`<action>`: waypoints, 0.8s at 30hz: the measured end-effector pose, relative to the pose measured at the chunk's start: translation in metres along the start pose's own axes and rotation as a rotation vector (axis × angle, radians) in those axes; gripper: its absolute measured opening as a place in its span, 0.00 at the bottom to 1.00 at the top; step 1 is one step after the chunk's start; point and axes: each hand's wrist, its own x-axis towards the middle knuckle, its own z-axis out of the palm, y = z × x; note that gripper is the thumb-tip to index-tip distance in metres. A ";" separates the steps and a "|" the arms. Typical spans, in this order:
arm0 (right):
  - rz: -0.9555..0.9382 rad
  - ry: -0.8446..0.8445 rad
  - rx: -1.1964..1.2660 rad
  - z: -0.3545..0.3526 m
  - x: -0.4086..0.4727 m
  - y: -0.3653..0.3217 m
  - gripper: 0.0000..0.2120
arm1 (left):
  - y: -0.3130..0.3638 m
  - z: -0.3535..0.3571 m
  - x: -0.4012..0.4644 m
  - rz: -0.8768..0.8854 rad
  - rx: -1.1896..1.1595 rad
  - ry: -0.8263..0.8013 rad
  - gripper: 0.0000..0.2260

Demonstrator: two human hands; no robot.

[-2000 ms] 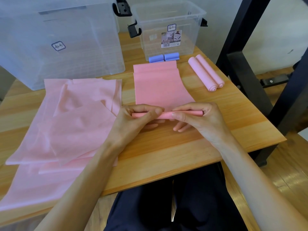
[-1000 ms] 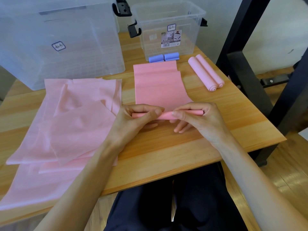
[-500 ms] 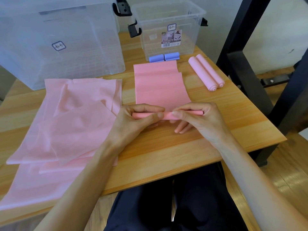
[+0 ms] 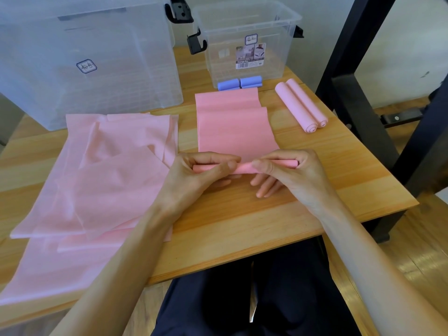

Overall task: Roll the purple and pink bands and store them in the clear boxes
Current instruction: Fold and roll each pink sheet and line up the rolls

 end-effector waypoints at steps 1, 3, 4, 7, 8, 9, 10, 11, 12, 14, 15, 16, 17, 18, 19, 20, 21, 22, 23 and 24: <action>0.000 -0.005 -0.001 0.000 0.000 0.000 0.08 | 0.000 0.000 0.000 0.007 0.007 0.010 0.06; -0.008 -0.015 0.005 0.000 0.001 0.000 0.09 | -0.001 -0.001 0.000 0.008 0.007 0.026 0.05; -0.017 -0.020 0.010 0.000 0.001 0.001 0.10 | -0.002 -0.001 0.000 0.000 0.001 0.027 0.05; -0.048 -0.019 0.022 0.000 0.001 0.002 0.11 | -0.001 0.000 0.001 -0.023 -0.011 0.020 0.05; -0.053 -0.012 0.028 0.000 0.000 0.002 0.10 | -0.001 0.000 0.001 -0.025 -0.005 0.013 0.06; -0.056 -0.005 0.033 0.000 0.001 0.002 0.10 | -0.001 -0.001 0.001 -0.024 -0.001 0.000 0.07; -0.058 0.001 0.035 0.001 0.001 0.002 0.09 | -0.001 -0.002 0.001 -0.022 -0.002 -0.020 0.07; -0.060 0.004 0.035 0.000 0.000 0.002 0.09 | 0.000 -0.002 0.000 -0.018 -0.009 -0.042 0.08; -0.059 0.005 0.033 0.000 0.000 0.001 0.08 | 0.000 -0.002 0.000 -0.011 -0.020 -0.059 0.09; -0.046 0.003 0.029 -0.001 0.000 0.001 0.07 | -0.001 -0.002 -0.001 0.007 -0.025 -0.052 0.09; -0.034 0.000 0.026 -0.001 0.000 0.001 0.07 | -0.002 -0.001 -0.001 0.022 -0.012 -0.030 0.08; -0.022 -0.002 0.022 -0.001 0.000 0.001 0.07 | -0.002 -0.001 -0.001 0.041 0.010 -0.004 0.07; -0.013 -0.003 0.020 -0.001 0.000 0.001 0.08 | -0.003 -0.001 -0.001 0.059 0.034 0.016 0.06; -0.007 -0.001 0.020 -0.001 0.001 0.001 0.08 | -0.004 0.000 0.000 0.068 0.047 0.032 0.06; -0.006 0.000 0.024 -0.001 0.001 0.001 0.08 | -0.004 -0.001 0.000 0.064 0.042 0.044 0.06; -0.011 -0.002 0.028 -0.001 0.001 0.001 0.08 | -0.004 -0.001 0.001 0.051 0.027 0.048 0.06; -0.021 -0.008 0.033 -0.001 0.002 0.001 0.09 | -0.004 -0.001 0.001 0.036 0.015 0.050 0.06; -0.031 -0.020 0.038 -0.001 0.002 0.002 0.09 | -0.005 -0.001 0.002 0.021 0.012 0.051 0.06; -0.037 -0.030 0.044 -0.001 0.002 0.002 0.10 | -0.005 -0.001 0.002 0.010 0.015 0.054 0.06; -0.040 -0.033 0.049 -0.001 0.002 0.002 0.11 | -0.005 -0.002 0.003 0.002 0.018 0.055 0.05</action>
